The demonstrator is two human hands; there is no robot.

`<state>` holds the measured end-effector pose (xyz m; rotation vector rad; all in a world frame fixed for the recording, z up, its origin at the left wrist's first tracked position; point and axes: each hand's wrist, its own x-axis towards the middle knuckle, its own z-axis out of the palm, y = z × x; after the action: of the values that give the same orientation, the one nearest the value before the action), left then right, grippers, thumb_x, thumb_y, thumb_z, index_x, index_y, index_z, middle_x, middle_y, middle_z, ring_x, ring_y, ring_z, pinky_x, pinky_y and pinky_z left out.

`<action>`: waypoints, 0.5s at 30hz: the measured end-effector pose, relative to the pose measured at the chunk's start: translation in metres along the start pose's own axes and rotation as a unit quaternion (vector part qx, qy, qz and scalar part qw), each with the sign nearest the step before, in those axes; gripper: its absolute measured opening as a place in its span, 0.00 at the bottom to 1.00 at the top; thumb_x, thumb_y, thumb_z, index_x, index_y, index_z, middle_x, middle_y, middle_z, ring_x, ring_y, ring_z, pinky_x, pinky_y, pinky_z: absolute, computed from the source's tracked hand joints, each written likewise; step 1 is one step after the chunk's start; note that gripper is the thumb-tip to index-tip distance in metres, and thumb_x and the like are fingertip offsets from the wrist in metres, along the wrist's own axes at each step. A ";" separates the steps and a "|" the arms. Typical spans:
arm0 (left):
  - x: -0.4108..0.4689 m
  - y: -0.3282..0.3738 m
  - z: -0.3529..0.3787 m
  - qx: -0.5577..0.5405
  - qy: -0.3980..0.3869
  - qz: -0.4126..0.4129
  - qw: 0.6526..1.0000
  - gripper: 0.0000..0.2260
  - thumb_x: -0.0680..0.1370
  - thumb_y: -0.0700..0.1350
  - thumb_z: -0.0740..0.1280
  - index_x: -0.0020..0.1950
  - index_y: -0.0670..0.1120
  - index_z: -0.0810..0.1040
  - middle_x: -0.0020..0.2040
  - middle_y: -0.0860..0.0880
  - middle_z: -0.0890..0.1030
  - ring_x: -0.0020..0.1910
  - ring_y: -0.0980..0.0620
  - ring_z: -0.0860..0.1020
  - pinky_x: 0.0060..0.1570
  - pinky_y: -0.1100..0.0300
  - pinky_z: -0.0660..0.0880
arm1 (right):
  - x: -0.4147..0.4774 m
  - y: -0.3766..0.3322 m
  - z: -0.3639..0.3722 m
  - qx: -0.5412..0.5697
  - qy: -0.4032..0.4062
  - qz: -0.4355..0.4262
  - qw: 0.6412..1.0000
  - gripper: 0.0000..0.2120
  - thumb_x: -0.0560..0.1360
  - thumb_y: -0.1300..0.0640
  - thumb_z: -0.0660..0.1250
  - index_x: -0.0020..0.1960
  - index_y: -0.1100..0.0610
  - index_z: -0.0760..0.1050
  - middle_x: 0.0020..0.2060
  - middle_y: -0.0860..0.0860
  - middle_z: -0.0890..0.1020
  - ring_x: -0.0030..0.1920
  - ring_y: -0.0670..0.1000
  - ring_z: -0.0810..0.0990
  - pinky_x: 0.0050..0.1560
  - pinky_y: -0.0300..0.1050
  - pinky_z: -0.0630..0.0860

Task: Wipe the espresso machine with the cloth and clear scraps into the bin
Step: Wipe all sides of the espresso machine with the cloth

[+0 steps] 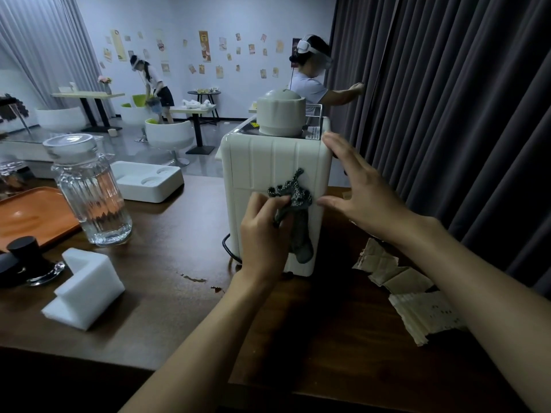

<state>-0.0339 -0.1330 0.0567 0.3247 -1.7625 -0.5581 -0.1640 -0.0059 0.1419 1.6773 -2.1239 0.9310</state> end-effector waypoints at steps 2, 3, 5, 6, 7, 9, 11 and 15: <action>-0.015 -0.007 -0.001 0.007 -0.020 -0.022 1.000 0.11 0.70 0.31 0.74 0.51 0.40 0.83 0.44 0.50 0.74 0.40 0.59 0.73 0.41 0.66 0.76 | 0.000 0.001 0.000 -0.003 0.002 0.001 1.000 0.48 0.70 0.56 0.76 0.79 0.46 0.48 0.77 0.39 0.50 0.73 0.41 0.51 0.72 0.44 0.52; -0.025 -0.011 -0.002 0.009 -0.037 -0.033 0.999 0.11 0.70 0.31 0.75 0.51 0.40 0.83 0.44 0.49 0.75 0.40 0.58 0.73 0.41 0.61 0.77 | -0.001 0.001 0.000 -0.005 0.001 0.002 1.000 0.48 0.70 0.56 0.76 0.79 0.46 0.48 0.76 0.37 0.49 0.73 0.40 0.51 0.72 0.43 0.51; -0.030 -0.014 -0.006 0.009 -0.050 -0.038 0.998 0.11 0.70 0.31 0.74 0.51 0.41 0.83 0.43 0.46 0.75 0.39 0.57 0.74 0.39 0.55 0.76 | -0.001 0.001 0.000 -0.007 0.000 0.002 1.000 0.48 0.70 0.56 0.76 0.79 0.46 0.48 0.74 0.35 0.48 0.73 0.39 0.50 0.71 0.41 0.49; -0.023 -0.015 -0.007 0.006 -0.035 -0.038 0.999 0.11 0.70 0.31 0.74 0.51 0.41 0.83 0.43 0.46 0.76 0.39 0.57 0.74 0.38 0.55 0.76 | -0.001 0.001 0.001 -0.006 0.000 0.001 1.000 0.48 0.70 0.56 0.76 0.79 0.46 0.48 0.74 0.35 0.48 0.73 0.39 0.50 0.71 0.41 0.50; -0.012 -0.014 -0.009 0.001 -0.009 -0.038 0.999 0.11 0.70 0.32 0.74 0.51 0.41 0.83 0.43 0.45 0.76 0.40 0.57 0.74 0.38 0.57 0.77 | -0.001 0.000 0.001 -0.004 0.001 0.001 1.000 0.47 0.71 0.56 0.75 0.79 0.46 0.48 0.74 0.35 0.48 0.74 0.39 0.50 0.72 0.42 0.50; 0.007 -0.013 -0.013 -0.003 0.042 -0.026 0.999 0.10 0.71 0.33 0.74 0.51 0.40 0.83 0.44 0.45 0.76 0.41 0.59 0.73 0.39 0.60 0.76 | -0.001 -0.001 0.001 -0.004 0.000 0.004 1.000 0.47 0.71 0.56 0.75 0.79 0.47 0.48 0.74 0.35 0.48 0.74 0.39 0.49 0.73 0.43 0.51; 0.001 -0.018 -0.013 0.003 0.041 -0.023 0.999 0.09 0.71 0.33 0.74 0.50 0.39 0.83 0.44 0.45 0.76 0.41 0.59 0.73 0.39 0.63 0.76 | -0.001 -0.002 0.001 -0.006 0.000 0.006 1.000 0.47 0.71 0.57 0.75 0.79 0.47 0.48 0.74 0.35 0.47 0.73 0.39 0.49 0.72 0.44 0.52; -0.031 -0.027 -0.017 0.006 -0.018 -0.054 0.998 0.11 0.70 0.31 0.75 0.50 0.40 0.83 0.44 0.47 0.76 0.41 0.57 0.75 0.41 0.58 0.77 | -0.002 -0.004 0.001 -0.002 -0.001 0.010 1.000 0.47 0.71 0.58 0.75 0.79 0.48 0.48 0.74 0.35 0.47 0.73 0.40 0.49 0.72 0.43 0.52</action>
<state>-0.0113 -0.1440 0.0203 0.4225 -1.7901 -0.6344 -0.1597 -0.0053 0.1413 1.6581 -2.1459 0.9319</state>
